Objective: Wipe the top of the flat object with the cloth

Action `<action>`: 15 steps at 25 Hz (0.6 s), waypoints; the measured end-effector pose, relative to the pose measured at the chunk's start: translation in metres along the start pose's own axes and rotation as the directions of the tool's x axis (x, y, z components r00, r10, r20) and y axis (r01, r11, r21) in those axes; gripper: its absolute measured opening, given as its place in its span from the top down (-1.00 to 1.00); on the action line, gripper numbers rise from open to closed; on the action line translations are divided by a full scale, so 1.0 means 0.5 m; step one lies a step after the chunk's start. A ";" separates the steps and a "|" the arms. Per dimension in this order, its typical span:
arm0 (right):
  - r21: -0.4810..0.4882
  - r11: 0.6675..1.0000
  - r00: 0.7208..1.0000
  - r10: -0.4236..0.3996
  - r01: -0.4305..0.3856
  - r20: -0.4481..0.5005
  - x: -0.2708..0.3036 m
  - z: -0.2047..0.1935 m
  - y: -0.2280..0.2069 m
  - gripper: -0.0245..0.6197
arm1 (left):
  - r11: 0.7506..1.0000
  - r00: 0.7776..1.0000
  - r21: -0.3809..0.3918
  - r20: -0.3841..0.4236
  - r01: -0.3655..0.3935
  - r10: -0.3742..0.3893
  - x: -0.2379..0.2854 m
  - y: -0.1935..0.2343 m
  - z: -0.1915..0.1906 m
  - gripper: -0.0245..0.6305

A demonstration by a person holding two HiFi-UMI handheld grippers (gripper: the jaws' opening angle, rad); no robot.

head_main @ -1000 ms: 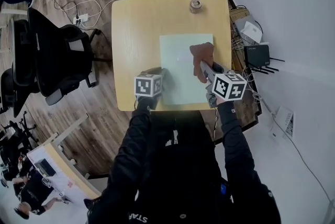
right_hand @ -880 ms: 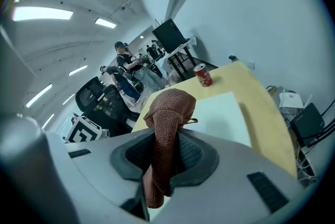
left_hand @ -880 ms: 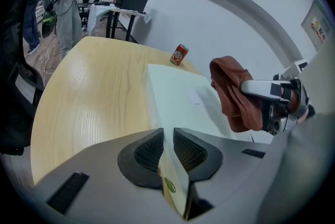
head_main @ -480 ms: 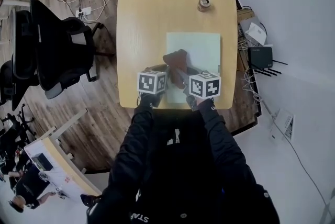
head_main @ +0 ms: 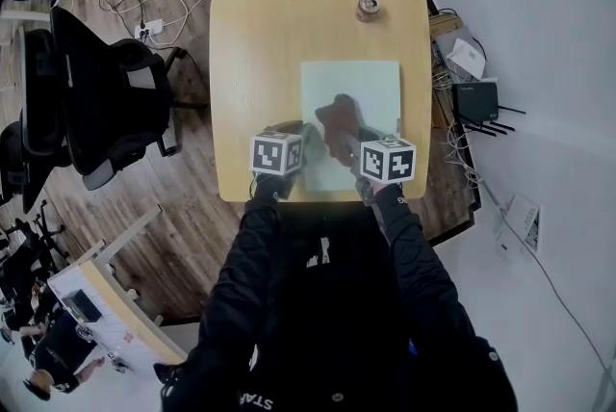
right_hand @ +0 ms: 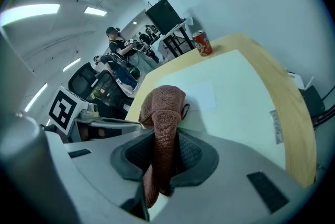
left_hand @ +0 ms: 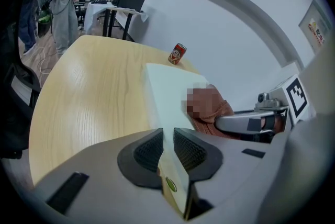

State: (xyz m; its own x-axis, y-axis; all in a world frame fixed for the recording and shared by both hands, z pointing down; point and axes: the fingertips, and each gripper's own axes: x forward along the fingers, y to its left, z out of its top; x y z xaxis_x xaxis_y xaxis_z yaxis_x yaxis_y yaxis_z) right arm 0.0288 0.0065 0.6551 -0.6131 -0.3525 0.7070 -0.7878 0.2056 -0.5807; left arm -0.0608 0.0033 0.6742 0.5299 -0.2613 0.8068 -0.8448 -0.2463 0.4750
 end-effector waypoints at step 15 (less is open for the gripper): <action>0.051 0.992 0.992 -0.118 0.116 0.048 -0.115 -0.002 -0.161 0.61 | 1.000 1.000 0.016 -0.007 -0.022 0.022 0.006 -0.002 -0.003 0.67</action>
State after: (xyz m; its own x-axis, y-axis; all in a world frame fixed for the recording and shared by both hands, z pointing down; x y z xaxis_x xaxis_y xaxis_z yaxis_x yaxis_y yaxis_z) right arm 0.1276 0.0110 0.6616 -0.5121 -0.4181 0.7503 -0.8493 0.1162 -0.5150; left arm -0.0586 0.0041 0.6769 0.5109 -0.2599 0.8194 -0.8547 -0.2558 0.4518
